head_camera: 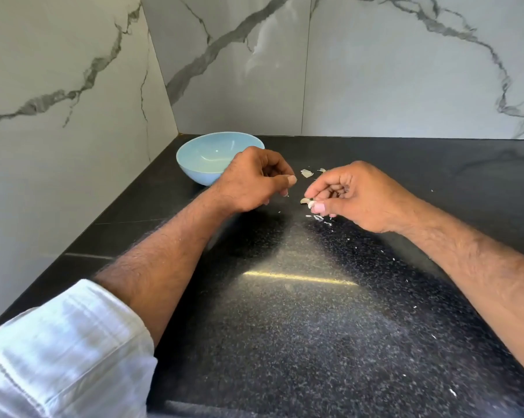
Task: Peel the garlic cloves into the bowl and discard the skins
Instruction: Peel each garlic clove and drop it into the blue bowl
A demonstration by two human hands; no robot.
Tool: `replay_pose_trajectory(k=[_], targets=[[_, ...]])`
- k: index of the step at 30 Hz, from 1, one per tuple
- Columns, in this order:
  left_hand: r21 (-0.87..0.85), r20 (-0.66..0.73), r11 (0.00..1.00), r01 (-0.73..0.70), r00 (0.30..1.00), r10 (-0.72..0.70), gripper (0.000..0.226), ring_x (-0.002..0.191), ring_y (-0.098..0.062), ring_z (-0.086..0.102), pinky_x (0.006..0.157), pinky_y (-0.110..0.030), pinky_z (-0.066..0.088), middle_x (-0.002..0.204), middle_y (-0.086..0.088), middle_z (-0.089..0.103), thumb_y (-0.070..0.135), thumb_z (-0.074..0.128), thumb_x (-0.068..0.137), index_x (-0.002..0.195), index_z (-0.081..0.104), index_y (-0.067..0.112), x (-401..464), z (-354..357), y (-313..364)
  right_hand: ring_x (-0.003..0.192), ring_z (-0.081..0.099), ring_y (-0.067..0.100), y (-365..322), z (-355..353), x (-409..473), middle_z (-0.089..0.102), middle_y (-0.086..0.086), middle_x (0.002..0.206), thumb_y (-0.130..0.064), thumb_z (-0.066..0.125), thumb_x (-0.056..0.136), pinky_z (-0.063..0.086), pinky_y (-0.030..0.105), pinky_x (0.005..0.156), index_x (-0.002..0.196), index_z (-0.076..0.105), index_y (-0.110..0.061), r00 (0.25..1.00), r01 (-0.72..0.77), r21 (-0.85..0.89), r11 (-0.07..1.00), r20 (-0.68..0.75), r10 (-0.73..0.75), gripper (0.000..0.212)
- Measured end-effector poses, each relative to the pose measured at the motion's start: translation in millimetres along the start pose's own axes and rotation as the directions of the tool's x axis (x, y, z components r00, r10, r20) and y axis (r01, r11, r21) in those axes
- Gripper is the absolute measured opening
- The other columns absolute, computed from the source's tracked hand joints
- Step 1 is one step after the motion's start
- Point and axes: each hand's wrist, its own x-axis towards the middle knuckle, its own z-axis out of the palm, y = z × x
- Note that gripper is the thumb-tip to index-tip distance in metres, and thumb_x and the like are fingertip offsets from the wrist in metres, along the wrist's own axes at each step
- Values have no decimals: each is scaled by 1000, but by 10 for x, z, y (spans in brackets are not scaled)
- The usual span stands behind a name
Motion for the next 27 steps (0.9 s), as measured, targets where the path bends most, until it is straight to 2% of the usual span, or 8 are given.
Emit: replay_pose_trajectory(k=[7,9,12,15,17,19,23,27], targets=[[-58,168,998,28,986,-18,9,59,-19,64,67,-37,57,79,-6,79,14,88,87,92,81,14,-39,-2,30,74,75,33,31,-29,-7,78,11,76,-7,83,87,63,35,67,91,80,-9,983,-65,252,966,-151,106,6],[-39,171,999,33,985,-25,8,59,-20,64,69,-38,58,80,-5,79,17,87,88,92,81,14,-33,1,19,68,73,29,28,-17,-24,77,11,75,-8,86,84,61,33,67,87,80,-10,983,-87,250,964,-135,124,7],[-4,133,1000,31,991,-30,13,57,-17,64,72,-36,60,79,-3,80,25,84,92,92,79,13,-31,-39,0,63,64,7,-21,63,-38,76,-2,74,-13,88,82,53,24,63,81,80,-20,994,-45,97,994,-100,54,10],[51,104,996,68,992,-73,17,55,-14,65,78,-35,61,78,-1,80,31,82,94,91,79,15,-27,-68,-18,60,61,0,-195,131,-24,73,-11,71,-14,85,84,49,18,56,77,76,-23,989,68,-79,995,-124,-77,15],[70,113,993,95,988,-103,17,55,-12,65,79,-34,60,77,0,80,32,81,95,92,78,16,-24,-71,-35,59,60,4,-308,161,-24,69,-8,68,-10,81,84,50,24,53,76,73,-21,965,165,-125,978,-186,-187,16],[73,116,991,116,985,-124,16,55,-11,65,78,-33,59,77,0,80,33,80,96,92,78,17,-18,-63,-51,63,61,9,-340,193,-29,67,-8,70,-10,78,84,54,34,57,73,70,-22,957,232,-206,951,-127,-261,18],[82,91,985,153,983,-160,19,56,-11,65,71,-28,54,77,1,80,35,80,96,94,79,17,-2,-73,-56,66,64,7,-276,265,-39,69,-12,75,-15,76,84,58,41,63,67,64,-31,981,141,-305,942,171,-92,27],[59,75,982,182,980,-186,20,55,-12,63,64,-24,48,77,-1,80,35,80,95,95,78,15,-11,-79,-76,72,65,2,-324,153,-46,67,-16,78,-15,76,89,57,28,64,74,67,-32,979,202,-328,923,90,-182,24]])
